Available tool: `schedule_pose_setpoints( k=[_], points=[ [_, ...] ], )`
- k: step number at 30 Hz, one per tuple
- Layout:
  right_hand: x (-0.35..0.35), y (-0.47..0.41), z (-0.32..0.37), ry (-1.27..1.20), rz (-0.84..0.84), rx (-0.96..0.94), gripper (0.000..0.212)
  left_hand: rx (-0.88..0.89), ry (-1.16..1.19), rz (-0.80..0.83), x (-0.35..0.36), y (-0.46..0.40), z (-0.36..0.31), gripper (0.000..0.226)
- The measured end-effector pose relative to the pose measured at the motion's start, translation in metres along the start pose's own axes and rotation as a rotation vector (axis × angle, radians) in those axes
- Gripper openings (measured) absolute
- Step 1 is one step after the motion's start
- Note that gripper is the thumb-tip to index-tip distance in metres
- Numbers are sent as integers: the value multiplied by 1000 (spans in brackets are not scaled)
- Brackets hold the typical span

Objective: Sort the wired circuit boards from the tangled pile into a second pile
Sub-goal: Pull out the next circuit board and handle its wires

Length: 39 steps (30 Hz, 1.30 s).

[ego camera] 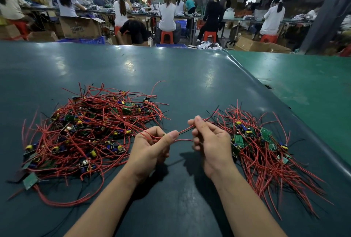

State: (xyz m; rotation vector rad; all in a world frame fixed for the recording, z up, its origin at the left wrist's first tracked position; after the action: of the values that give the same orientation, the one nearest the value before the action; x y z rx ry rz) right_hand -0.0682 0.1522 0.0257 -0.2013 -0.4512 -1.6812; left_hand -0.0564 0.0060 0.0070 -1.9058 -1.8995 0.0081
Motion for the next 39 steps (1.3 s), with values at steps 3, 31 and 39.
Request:
schedule_pose_setpoints(
  k=[3,31,39],
  points=[
    [-11,-7,8,-96,-114,-30,25,6,21,-11,-2,-1,0,34],
    [11,18,-4,211,224,-106,14,648,-757,6,0,10,-9,29],
    [4,6,-2,160,111,-115,16,642,-771,31,7,11,-12,18]
  ],
)
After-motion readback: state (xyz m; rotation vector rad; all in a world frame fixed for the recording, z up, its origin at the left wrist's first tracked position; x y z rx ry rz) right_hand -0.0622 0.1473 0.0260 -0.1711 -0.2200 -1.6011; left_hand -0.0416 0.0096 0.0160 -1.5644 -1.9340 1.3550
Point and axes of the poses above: each hand's wrist, its own y-axis away from the middle knuckle, its own x-axis out of the palm, z = x × y, the point moved 1 cm from there along -y, towards the middle knuckle, and after that the axes turned 10 degrees about x, right-handed, at the moved point
